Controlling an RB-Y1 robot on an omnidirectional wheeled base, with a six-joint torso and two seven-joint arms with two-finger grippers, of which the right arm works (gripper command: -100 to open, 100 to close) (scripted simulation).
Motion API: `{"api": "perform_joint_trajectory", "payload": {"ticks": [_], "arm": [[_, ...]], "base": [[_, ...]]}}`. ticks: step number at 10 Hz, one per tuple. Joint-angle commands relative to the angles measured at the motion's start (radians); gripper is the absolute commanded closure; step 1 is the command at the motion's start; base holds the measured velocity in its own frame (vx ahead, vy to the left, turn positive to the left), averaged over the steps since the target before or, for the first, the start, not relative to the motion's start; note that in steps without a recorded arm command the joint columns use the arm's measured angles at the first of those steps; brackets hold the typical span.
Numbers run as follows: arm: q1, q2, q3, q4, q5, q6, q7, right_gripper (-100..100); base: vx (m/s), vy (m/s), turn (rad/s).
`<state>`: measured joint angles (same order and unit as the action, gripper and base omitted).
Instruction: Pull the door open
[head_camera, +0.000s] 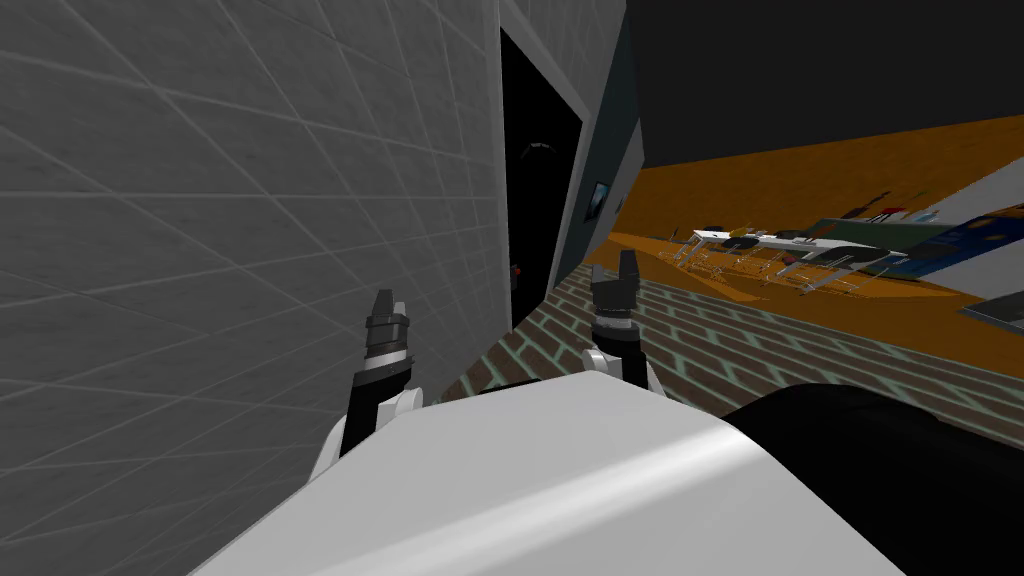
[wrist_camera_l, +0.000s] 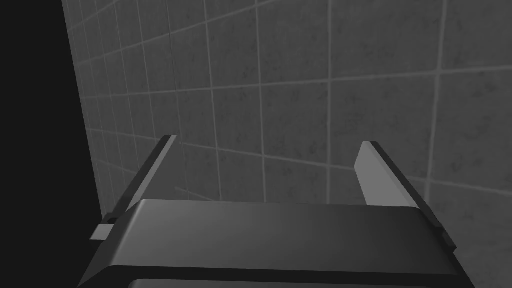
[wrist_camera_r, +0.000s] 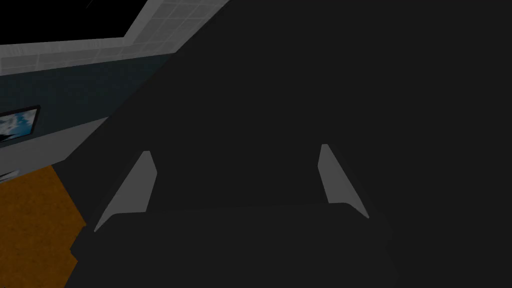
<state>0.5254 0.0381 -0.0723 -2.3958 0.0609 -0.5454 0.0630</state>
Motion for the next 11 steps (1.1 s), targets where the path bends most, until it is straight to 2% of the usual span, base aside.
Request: {"api": "perform_joint_trajectory", "payload": {"ticks": [1, 5, 11], "arm": [[-0.010, -0.019, 0.003, 0.036, 0.018, -0.002, 0.024, -100], [-0.029, -0.050, 0.007, 0.102, 0.052, -0.005, 0.068, -100], [-0.071, -0.117, 0.018, 0.252, 0.127, -0.013, 0.167, -100]], "base": [[-0.032, -0.035, 0.100], [0.099, -0.025, 0.055], [0.086, -0.044, 0.078]]}}
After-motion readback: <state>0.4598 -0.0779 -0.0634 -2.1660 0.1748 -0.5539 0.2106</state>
